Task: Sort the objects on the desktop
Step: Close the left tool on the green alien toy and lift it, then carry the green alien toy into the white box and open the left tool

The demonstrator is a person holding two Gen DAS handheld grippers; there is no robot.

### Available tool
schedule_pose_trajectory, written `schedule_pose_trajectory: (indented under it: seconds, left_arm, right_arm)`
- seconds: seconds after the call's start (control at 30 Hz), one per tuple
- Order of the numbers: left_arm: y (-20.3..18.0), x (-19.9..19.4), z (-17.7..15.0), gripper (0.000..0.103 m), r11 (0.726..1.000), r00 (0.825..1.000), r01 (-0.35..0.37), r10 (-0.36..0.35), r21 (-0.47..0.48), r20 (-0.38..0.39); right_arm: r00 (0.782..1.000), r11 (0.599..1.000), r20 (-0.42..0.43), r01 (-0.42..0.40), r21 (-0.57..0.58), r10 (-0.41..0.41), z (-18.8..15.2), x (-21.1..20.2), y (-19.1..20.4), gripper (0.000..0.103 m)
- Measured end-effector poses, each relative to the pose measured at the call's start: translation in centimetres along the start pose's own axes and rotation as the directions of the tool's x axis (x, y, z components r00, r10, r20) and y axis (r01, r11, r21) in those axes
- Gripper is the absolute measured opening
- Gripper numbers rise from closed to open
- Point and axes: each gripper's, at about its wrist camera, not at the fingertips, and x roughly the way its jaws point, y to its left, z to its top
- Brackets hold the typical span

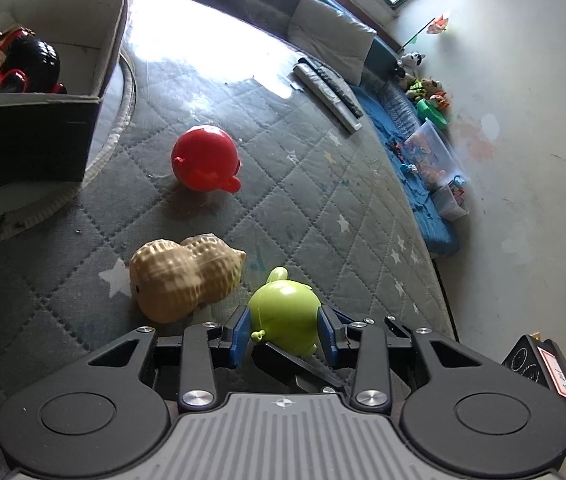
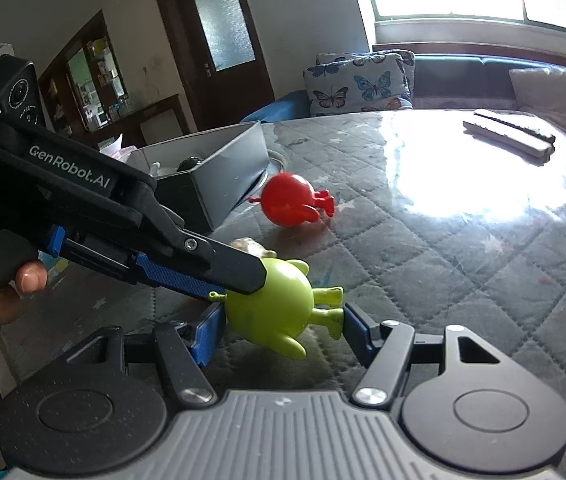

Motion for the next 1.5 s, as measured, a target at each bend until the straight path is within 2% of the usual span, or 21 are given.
schedule_pose_trajectory:
  seconds: [0.2,0.33,0.57,0.73,1.0,1.27,1.5]
  left_arm:
    - [0.5,-3.8,0.6,0.039,1.000,0.996,0.014,-0.015,0.004,0.088]
    - [1.6,-6.8,1.8,0.039,1.000,0.986,0.006,-0.006,-0.001,0.164]
    - [5.4,-11.0,4.4,0.039,0.998,0.956,-0.029,0.045,-0.060,0.290]
    - [9.4,-13.3,6.7,0.039,0.988,0.937,-0.054,0.100,-0.145,0.335]
    - [15.6,-14.4,9.6,0.039,0.961,0.927,-0.085,0.173,-0.264,0.333]
    - [19.2,-13.3,10.6,0.039,0.938,0.945,-0.082,0.180,-0.336,0.274]
    - [19.6,-11.9,11.2,0.040,0.940,0.954,-0.121,0.199,-0.319,0.226]
  right_arm:
    - [0.999,0.997,0.032,-0.010,-0.081,0.013,2.5,-0.1,2.7,0.065]
    - [0.998,0.991,0.053,-0.033,-0.133,0.041,4.9,0.9,4.7,0.065]
    - [0.990,0.966,0.049,-0.114,-0.234,0.129,9.9,5.2,8.8,0.065]
    - [0.982,0.941,0.005,-0.181,-0.285,0.190,12.9,9.4,11.6,0.065]
    - [0.957,0.907,-0.121,-0.290,-0.304,0.265,16.4,16.6,14.6,0.065]
    - [0.936,0.897,-0.239,-0.324,-0.301,0.258,17.0,20.8,15.2,0.065]
    - [0.931,0.886,-0.294,-0.315,-0.341,0.218,16.4,22.7,15.8,0.065]
